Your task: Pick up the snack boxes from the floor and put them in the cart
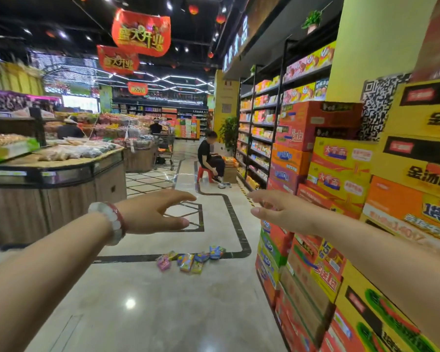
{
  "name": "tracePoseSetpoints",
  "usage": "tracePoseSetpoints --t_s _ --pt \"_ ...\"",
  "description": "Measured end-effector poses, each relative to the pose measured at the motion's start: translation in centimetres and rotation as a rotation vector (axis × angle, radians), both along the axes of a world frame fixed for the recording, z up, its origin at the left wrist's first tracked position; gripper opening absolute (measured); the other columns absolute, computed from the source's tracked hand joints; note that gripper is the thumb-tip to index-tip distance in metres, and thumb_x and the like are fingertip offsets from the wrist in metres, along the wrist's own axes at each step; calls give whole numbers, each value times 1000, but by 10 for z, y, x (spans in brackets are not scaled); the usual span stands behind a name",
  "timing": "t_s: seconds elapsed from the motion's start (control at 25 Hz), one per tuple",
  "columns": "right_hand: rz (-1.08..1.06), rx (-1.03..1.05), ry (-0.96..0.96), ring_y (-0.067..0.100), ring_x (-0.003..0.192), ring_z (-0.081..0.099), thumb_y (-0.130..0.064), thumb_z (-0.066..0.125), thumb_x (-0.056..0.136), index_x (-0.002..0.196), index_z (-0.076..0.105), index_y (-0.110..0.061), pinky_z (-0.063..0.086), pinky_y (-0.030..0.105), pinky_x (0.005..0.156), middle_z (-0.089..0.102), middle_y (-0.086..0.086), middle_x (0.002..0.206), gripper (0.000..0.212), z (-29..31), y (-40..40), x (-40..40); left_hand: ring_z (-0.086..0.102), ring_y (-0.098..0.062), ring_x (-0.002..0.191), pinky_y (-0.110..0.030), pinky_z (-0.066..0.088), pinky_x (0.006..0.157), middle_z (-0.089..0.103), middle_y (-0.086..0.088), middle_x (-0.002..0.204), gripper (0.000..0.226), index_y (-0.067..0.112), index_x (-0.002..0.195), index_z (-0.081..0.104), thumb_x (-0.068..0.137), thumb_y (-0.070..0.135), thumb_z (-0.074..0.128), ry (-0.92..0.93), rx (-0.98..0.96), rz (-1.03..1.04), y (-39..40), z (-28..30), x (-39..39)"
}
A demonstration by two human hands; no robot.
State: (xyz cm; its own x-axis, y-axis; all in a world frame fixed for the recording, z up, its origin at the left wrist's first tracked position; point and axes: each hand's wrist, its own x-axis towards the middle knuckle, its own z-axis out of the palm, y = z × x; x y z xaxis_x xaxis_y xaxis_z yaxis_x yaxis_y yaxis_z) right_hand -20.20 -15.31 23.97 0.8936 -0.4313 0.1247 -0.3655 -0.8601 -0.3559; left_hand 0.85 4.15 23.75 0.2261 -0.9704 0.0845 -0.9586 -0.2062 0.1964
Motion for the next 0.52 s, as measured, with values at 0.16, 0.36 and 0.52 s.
tracePoseSetpoints --t_s 0.16,0.36,0.52 --pt "13 26 -1 9 117 47 -52 42 94 141 33 -41 41 27 94 43 -12 140 49 -10 -45 46 28 5 123 -6 25 92 27 16 149 102 40 143 23 54 91 27 8 12 -31 -34 -4 41" --pt "-30 89 -45 16 126 45 -51 41 95 141 34 -39 40 35 103 43 -9 143 48 -16 -105 128 28 -2 129 -10 25 95 24 15 151 70 39 144 21 81 59 44 -19 53 0 -88 -7 119" --pt "-44 94 -69 15 125 44 -50 40 95 142 33 -38 40 32 100 42 -9 142 49 -8 -147 191 29 -8 134 -21 27 104 26 11 151 63 35 144 22 88 47 50 -11 56 22 -132 0 189"
